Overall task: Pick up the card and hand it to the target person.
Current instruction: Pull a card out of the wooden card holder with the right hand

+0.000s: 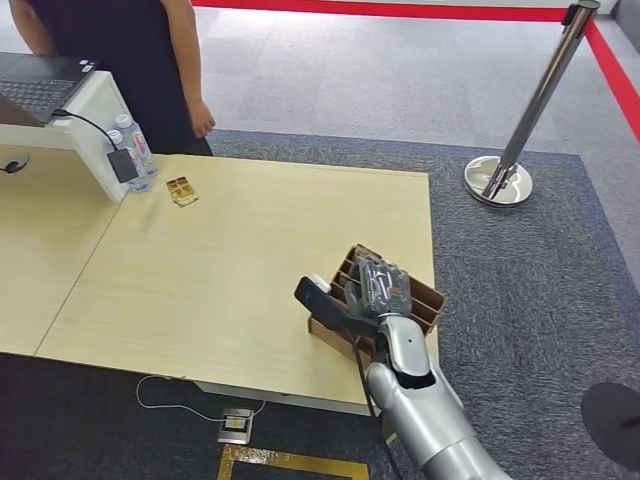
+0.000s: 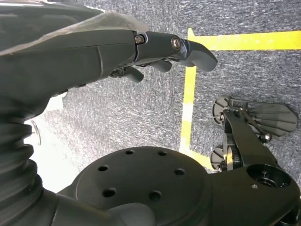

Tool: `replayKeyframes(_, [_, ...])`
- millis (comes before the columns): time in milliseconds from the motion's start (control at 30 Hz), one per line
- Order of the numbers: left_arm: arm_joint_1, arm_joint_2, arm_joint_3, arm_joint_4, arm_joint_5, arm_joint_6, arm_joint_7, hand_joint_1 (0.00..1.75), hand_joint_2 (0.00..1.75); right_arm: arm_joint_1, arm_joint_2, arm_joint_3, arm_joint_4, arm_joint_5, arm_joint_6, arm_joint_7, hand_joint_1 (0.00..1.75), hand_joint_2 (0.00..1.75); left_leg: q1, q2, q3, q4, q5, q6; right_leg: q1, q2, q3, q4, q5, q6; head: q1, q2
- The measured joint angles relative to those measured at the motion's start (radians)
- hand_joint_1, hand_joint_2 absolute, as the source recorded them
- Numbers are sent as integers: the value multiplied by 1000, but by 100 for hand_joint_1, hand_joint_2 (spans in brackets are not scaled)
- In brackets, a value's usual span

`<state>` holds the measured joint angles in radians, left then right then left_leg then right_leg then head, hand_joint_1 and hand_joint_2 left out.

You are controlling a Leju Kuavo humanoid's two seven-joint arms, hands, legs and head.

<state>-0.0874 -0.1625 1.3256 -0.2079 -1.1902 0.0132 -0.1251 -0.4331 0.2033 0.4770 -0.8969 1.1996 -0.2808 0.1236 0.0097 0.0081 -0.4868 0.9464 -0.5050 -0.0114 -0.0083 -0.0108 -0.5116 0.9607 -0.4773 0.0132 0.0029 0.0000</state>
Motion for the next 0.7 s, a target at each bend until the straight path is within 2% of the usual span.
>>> replayKeyframes(267, [0, 0, 0, 0, 5, 0, -1, 0, 175, 31, -3, 0, -59, 3, 14, -25, 175, 175, 0, 0, 0, 0, 0, 0, 0, 0, 0, 0, 0, 0, 0, 0])
replayKeyframes(700, [0, 0, 0, 0, 25, 0, -21, 0, 175, 63, -32, 6, -279, 6, 35, -72, 175, 175, 0, 0, -1, 0, 0, 0, 0, 0, -1, 0, 0, 0, 0, 0])
